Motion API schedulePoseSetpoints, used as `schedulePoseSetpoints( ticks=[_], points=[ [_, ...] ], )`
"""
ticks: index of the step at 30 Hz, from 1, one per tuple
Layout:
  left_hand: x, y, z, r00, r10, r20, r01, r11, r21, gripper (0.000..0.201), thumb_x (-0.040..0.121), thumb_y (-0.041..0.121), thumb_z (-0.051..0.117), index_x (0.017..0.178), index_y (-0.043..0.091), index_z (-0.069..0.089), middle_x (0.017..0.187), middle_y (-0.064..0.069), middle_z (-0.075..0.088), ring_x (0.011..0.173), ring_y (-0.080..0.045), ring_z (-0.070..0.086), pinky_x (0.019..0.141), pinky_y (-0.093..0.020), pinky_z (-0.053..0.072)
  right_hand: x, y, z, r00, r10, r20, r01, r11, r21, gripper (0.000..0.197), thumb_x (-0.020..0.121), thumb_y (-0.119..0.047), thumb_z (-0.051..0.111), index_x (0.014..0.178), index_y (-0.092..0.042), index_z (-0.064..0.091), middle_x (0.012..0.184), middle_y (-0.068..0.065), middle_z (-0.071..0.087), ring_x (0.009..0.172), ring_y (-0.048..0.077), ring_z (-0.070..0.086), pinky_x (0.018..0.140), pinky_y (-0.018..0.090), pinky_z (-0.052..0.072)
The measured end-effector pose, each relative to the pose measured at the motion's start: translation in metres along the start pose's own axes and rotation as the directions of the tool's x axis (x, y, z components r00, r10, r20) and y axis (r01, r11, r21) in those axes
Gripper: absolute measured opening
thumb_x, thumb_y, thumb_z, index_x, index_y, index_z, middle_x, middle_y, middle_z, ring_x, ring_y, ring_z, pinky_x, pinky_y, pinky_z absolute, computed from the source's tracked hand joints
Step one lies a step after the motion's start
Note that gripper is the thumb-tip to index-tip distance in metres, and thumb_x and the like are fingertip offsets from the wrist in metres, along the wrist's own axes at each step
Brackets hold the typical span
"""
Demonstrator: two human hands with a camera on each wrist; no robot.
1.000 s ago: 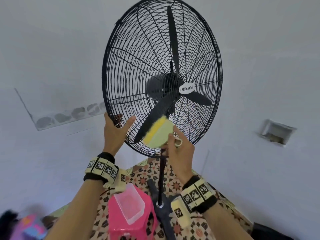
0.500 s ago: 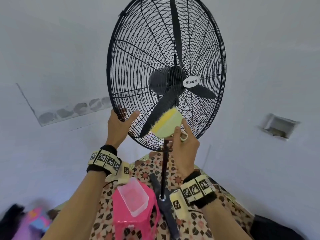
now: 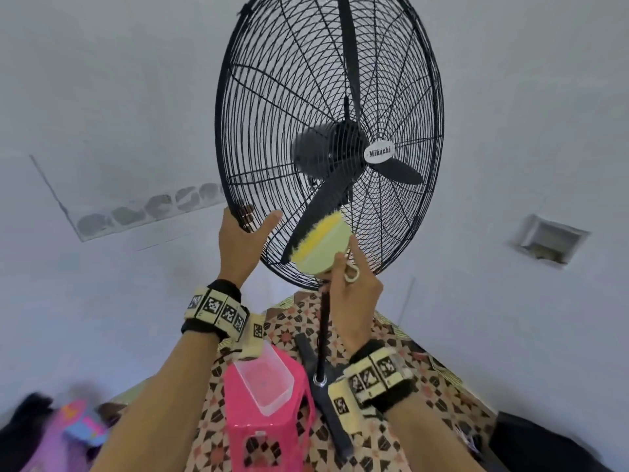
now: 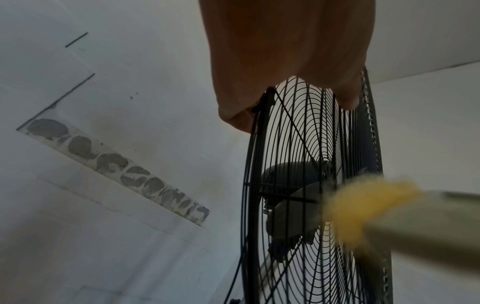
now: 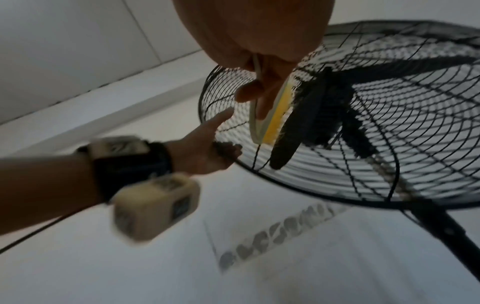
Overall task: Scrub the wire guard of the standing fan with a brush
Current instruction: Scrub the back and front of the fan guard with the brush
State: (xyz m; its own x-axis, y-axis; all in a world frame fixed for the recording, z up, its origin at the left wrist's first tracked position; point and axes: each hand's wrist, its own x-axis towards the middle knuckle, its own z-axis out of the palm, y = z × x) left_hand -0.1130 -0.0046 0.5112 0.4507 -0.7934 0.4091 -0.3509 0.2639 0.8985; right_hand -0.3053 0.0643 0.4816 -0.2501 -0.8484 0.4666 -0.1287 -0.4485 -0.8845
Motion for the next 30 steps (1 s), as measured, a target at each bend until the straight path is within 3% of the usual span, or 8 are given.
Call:
schedulePoseSetpoints(
  ticks=[4, 6, 11, 14, 18, 22, 27, 30],
  points=[
    [-0.001, 0.000, -0.004, 1.000, -0.008, -0.002, 0.008, 1.000, -0.015, 0.080, 0.083, 0.060, 0.080, 0.144, 0.019, 0.048, 0.136, 0.006, 0.060, 0.122, -0.013, 0.056, 0.106, -0.034, 0.044, -0.046, 0.014, 0.006, 0.970, -0.001, 0.244, 0.009, 0.999, -0.032, 0.045, 0.107, -0.022, 0.053, 0.151, -0.028, 0.043, 0.078, 0.016, 0.072, 0.053, 0.008, 0.062, 0.053, 0.029, 0.058],
    [-0.001, 0.002, -0.004, 1.000, 0.003, 0.020, -0.003, 1.000, -0.005, 0.078, 0.083, 0.059, 0.079, 0.143, 0.020, 0.048, 0.135, 0.007, 0.059, 0.122, -0.013, 0.055, 0.106, -0.032, 0.044, -0.050, 0.010, -0.001, 0.976, -0.008, 0.217, 0.017, 0.999, -0.040, 0.044, 0.107, -0.021, 0.053, 0.151, -0.024, 0.046, 0.083, 0.015, 0.075, 0.058, 0.007, 0.068, 0.061, 0.027, 0.062],
    [-0.003, 0.006, -0.004, 0.999, 0.011, 0.043, -0.010, 0.999, -0.034, 0.077, 0.083, 0.058, 0.081, 0.143, 0.023, 0.049, 0.137, 0.009, 0.059, 0.123, -0.011, 0.056, 0.106, -0.030, 0.043, -0.019, -0.010, -0.007, 0.999, -0.024, -0.031, 0.024, 1.000, 0.013, 0.046, 0.106, -0.016, 0.054, 0.150, -0.013, 0.044, 0.062, -0.015, 0.055, 0.041, -0.005, 0.052, 0.042, 0.004, 0.035],
    [-0.004, 0.002, -0.005, 0.998, -0.008, 0.056, 0.013, 0.997, -0.083, 0.081, 0.077, 0.064, 0.083, 0.140, 0.023, 0.053, 0.134, 0.007, 0.064, 0.122, -0.010, 0.060, 0.108, -0.036, 0.048, -0.032, -0.003, 0.002, 0.993, -0.049, 0.104, 0.053, 0.998, -0.041, 0.043, 0.106, -0.018, 0.054, 0.149, -0.021, 0.046, 0.063, 0.000, 0.065, 0.049, 0.002, 0.061, 0.043, 0.014, 0.048],
    [0.001, -0.001, -0.010, 0.994, 0.005, 0.113, 0.003, 0.998, -0.069, 0.090, 0.073, 0.073, 0.080, 0.141, 0.021, 0.052, 0.135, 0.003, 0.063, 0.124, -0.013, 0.060, 0.108, -0.036, 0.047, -0.046, 0.013, 0.001, 0.980, 0.078, 0.184, -0.089, 0.995, 0.054, 0.040, 0.104, -0.015, 0.058, 0.142, -0.023, 0.051, 0.101, 0.007, 0.074, 0.076, 0.005, 0.074, 0.075, 0.023, 0.062],
    [0.008, -0.001, -0.011, 0.987, 0.001, 0.158, 0.004, 0.999, -0.032, 0.089, 0.075, 0.071, 0.080, 0.138, 0.016, 0.050, 0.134, -0.005, 0.060, 0.123, -0.019, 0.059, 0.106, -0.037, 0.048, -0.038, 0.015, 0.012, 0.917, 0.262, 0.301, -0.290, 0.955, 0.052, 0.022, 0.100, -0.005, 0.059, 0.121, 0.002, 0.062, 0.096, -0.002, 0.073, 0.079, -0.002, 0.074, 0.069, 0.025, 0.062],
    [0.014, -0.003, -0.014, 0.981, -0.023, 0.191, 0.019, 1.000, 0.025, 0.086, 0.072, 0.067, 0.086, 0.131, 0.019, 0.047, 0.117, 0.005, 0.057, 0.107, -0.011, 0.059, 0.091, -0.029, 0.049, -0.043, 0.019, 0.047, 0.726, 0.481, 0.492, -0.646, 0.722, 0.247, 0.009, 0.100, -0.007, 0.062, 0.104, -0.011, 0.069, 0.097, 0.005, 0.079, 0.089, 0.036, 0.077, 0.083, 0.057, 0.058],
    [0.026, -0.001, -0.022, 0.970, -0.043, 0.239, 0.023, 0.996, 0.087, 0.092, 0.063, 0.073, 0.088, 0.125, 0.016, 0.051, 0.109, 0.005, 0.058, 0.097, -0.012, 0.060, 0.085, -0.034, 0.053, -0.049, 0.017, 0.057, 0.770, 0.501, 0.395, -0.632, 0.682, 0.367, 0.006, 0.101, -0.012, 0.063, 0.102, -0.008, 0.067, 0.091, 0.007, 0.078, 0.092, 0.038, 0.076, 0.071, 0.042, 0.062]
  ],
)
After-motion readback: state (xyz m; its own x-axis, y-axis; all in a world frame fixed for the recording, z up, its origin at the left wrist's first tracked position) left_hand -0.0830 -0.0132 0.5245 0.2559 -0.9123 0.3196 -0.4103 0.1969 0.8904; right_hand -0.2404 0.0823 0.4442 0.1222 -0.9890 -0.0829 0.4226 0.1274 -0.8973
